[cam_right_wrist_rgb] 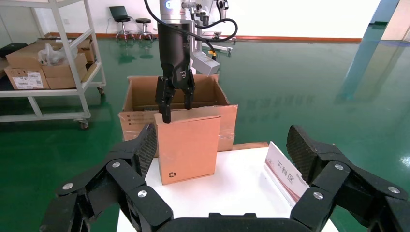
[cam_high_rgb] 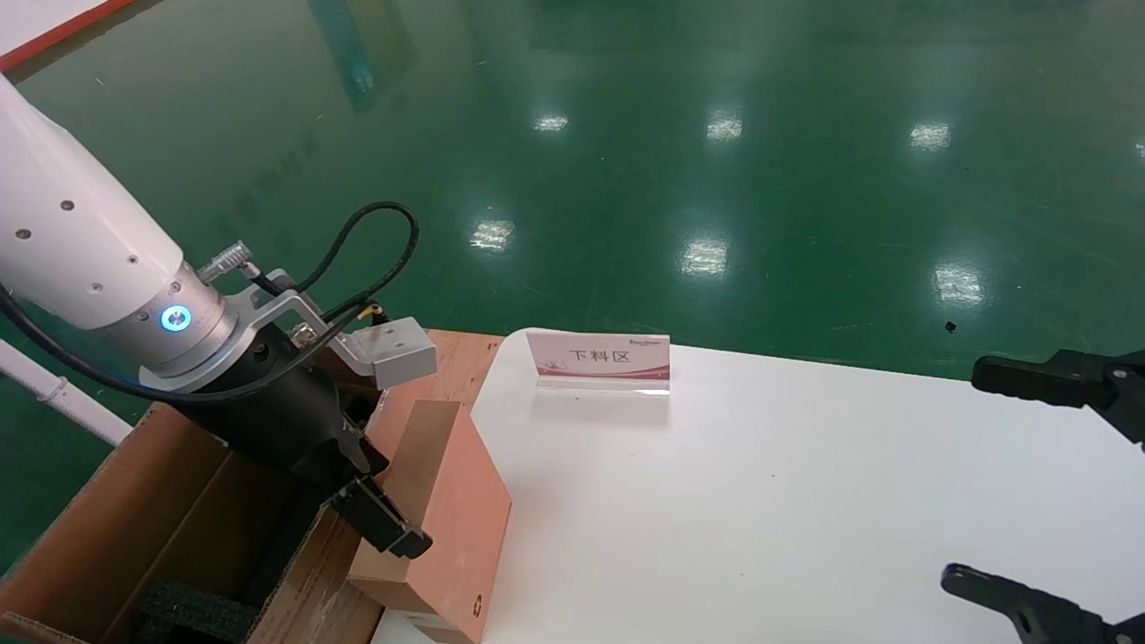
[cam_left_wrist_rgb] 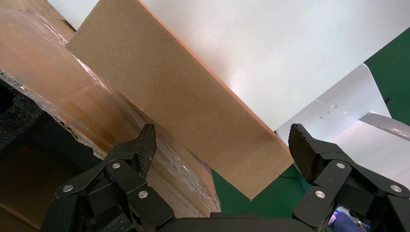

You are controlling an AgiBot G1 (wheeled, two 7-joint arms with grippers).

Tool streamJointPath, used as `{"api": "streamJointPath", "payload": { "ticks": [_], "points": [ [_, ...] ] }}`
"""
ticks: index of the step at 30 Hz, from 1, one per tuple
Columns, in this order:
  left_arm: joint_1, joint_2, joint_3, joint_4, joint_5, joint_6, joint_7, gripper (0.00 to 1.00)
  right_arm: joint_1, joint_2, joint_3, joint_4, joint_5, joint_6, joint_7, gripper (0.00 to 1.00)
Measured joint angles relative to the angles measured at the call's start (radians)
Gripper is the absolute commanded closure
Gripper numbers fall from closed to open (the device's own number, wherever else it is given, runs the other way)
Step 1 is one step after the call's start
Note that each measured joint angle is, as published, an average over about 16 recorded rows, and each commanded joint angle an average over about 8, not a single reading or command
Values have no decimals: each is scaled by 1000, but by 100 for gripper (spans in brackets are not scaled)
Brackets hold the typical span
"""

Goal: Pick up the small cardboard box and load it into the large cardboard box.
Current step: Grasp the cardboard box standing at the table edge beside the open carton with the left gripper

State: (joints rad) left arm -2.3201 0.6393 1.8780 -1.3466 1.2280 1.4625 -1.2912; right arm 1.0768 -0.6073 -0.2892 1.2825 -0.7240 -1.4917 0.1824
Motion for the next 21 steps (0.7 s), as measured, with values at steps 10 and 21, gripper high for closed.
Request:
{"api": "streamJointPath", "payload": {
  "ticks": [10,21],
  "points": [
    [37,17,8,32,7,-30,20,0,0,0,-1,-1,0,0,0,0],
    [101,37,23,90,21,-76,62,0,1,0,-1,-1,1,0,-1,0]
  ]
}}
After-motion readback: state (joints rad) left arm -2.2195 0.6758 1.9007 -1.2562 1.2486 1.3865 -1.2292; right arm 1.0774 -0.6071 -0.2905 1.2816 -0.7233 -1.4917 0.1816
